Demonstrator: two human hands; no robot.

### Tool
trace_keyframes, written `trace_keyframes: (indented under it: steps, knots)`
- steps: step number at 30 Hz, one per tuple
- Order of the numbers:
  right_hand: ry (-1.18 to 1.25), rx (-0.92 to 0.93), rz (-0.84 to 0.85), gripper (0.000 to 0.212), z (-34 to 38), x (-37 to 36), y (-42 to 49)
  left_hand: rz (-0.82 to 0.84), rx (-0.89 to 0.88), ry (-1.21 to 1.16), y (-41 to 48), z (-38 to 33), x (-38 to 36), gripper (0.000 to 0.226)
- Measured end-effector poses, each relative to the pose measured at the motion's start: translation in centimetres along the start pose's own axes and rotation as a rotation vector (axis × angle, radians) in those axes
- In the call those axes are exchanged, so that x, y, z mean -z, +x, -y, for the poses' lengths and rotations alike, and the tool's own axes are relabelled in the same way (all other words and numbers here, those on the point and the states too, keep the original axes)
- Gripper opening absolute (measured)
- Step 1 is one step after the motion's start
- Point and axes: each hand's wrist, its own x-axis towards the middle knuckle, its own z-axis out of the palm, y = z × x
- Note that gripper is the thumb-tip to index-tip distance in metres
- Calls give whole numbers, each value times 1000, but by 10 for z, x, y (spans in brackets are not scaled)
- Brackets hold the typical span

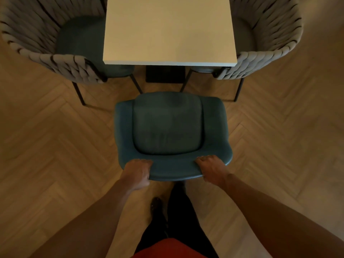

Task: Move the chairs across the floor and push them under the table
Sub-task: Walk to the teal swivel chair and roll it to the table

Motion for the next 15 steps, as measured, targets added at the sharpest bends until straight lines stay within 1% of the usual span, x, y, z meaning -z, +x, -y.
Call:
trace_keyframes:
  steps: [1,2,3,4,5,6,7,8,9,10,11,12,13,14,15]
  knots:
    - [13,15,26,52,-1,5,-1,0,2,5,0,-2,2,51]
    - [35,20,82,74,-3,11,-2,5,-4,17,-1,-4,8,57]
    - [105,24,148,102,-4,20,-5,52,-7,14,-3,-5,17,72]
    - [233,-2,189,121,-5,27,-9,126,9,-24,-7,-5,28,93]
    - [399,-69,165,125,-9,36,-13,190,52,-141,-10,-2,40,106]
    - [536,-183,76,119,-18,39,-15,197,111,-341,-11,0,50,103]
    - [643,-337,-66,109,-29,42,-15,143,177,-562,-10,4,52,93]
    - [747,-506,-220,100,-39,44,-13,4,260,-754,-6,8,53,83]
    - [839,-695,-303,95,-54,39,-9,-195,362,-838,0,10,50,75]
    - [941,-863,-296,97,-70,26,-2,-360,505,-877,7,15,43,70]
    - [1086,-1018,-214,107,-82,11,6,-460,646,-931,15,22,34,70]
    - [1276,-1095,-102,119,-92,-13,14,-474,792,-1023,23,27,29,71]
    - [1444,-1115,-1,126,-95,-33,20,-429,914,-1132,28,32,22,73]
    - [1550,-1127,18,124,-95,-50,27,-357,1001,-1210,30,36,16,74]
    - [1588,-1155,-24,112,-89,-56,31,-307,1032,-1253,31,41,11,73]
